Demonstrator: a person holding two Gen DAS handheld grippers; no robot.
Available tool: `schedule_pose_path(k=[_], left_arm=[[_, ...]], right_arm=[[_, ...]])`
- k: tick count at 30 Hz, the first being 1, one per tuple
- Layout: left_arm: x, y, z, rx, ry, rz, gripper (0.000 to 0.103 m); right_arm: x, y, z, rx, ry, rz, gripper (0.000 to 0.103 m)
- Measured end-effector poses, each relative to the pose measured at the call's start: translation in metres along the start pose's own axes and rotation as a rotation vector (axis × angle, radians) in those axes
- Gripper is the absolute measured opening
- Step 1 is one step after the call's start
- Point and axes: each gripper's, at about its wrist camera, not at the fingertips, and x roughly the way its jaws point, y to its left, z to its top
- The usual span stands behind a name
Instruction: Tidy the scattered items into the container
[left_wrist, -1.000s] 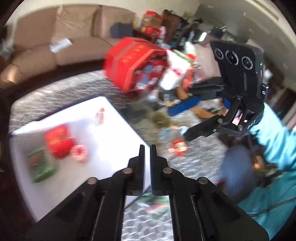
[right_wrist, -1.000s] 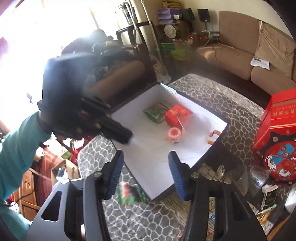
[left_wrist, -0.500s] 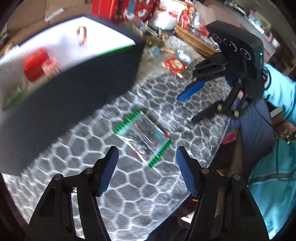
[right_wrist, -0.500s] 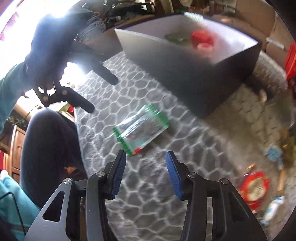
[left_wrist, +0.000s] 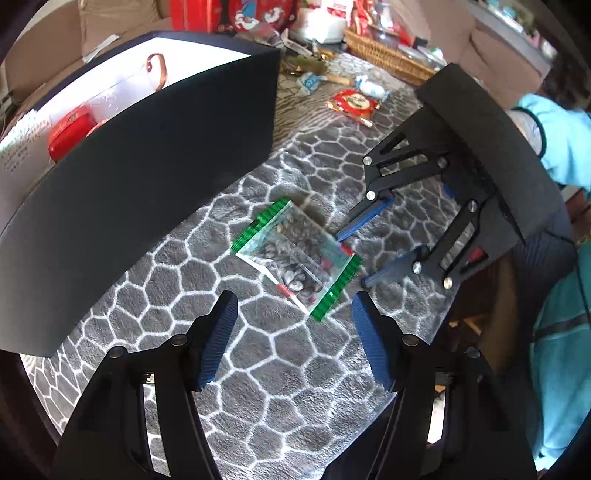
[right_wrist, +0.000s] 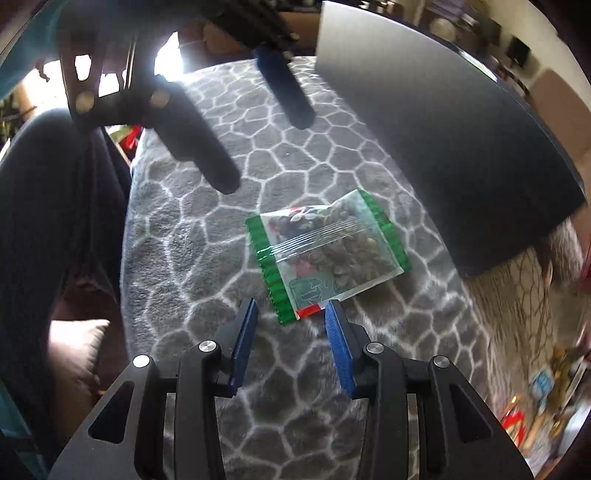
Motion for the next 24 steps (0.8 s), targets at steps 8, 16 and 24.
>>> schedule_pose_path(k=[8,16,24], left_arm=[[0.004,-0.001,-0.003,0.024,-0.012,0.008,0.062],[0.015,-0.015,0.009,0.111,-0.038,0.069,0.062],[0.038,-0.025,0.016,0.170,0.019,0.076,0.066]], right_arm=[[0.001,-0.044,0.004,0.218,0.010,0.167,0.005],[-0.029,-0.084,-0.001,0.453,-0.128,0.296,0.005],[-0.023,-0.089,0.013,0.450,-0.083,0.196,0.015]])
